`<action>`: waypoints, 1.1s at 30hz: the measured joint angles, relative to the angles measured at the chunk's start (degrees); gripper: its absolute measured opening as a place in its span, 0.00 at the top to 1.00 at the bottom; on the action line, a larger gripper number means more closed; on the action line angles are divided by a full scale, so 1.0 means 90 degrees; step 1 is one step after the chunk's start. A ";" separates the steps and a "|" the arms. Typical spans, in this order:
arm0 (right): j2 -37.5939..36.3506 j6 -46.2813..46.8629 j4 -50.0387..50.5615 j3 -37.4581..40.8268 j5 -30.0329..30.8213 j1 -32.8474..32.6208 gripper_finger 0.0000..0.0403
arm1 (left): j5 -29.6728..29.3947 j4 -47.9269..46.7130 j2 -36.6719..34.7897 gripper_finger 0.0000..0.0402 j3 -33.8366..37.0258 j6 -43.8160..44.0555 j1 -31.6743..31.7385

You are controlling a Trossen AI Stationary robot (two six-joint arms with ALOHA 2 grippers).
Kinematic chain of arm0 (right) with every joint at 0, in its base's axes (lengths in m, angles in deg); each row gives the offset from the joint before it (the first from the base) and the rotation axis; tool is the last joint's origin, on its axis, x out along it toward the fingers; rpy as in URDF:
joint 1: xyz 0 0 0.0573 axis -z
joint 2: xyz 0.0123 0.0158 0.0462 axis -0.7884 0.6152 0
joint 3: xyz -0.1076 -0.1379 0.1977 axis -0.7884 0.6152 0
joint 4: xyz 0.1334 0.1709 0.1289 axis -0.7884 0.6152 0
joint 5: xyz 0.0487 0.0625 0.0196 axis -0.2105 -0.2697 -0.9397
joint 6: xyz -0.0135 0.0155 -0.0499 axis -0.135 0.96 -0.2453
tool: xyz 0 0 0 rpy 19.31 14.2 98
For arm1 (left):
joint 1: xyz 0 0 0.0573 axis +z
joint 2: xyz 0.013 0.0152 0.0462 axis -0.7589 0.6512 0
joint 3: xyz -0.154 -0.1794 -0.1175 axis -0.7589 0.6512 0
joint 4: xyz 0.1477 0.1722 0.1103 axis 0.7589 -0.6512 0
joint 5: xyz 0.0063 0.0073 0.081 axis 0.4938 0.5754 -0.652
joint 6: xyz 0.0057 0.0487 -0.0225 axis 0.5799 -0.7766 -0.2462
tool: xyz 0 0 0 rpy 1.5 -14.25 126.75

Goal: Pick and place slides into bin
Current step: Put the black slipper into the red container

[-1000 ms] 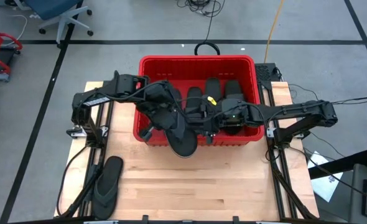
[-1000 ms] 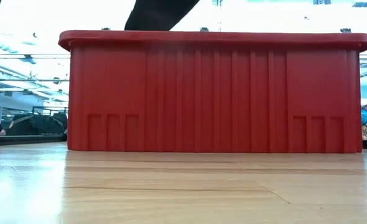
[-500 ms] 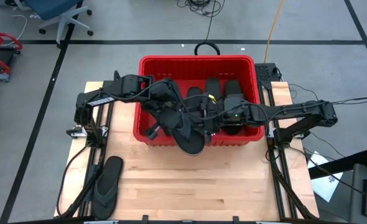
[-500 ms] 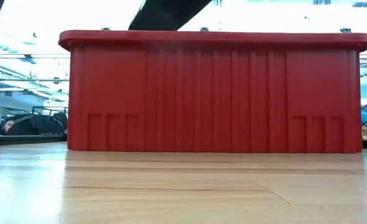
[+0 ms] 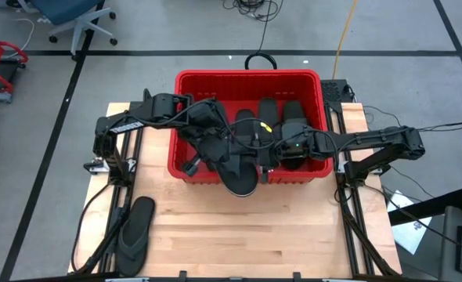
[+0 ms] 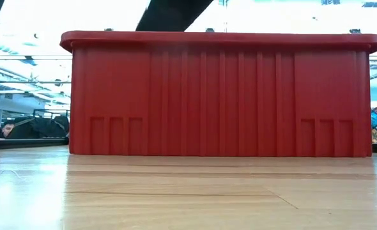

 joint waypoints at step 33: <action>0.0044 0.0359 0.1264 0.0008 0.2188 0.0644 1.00 | -0.2428 -0.0808 -0.0988 0.47 -0.0010 0.3584 -0.0477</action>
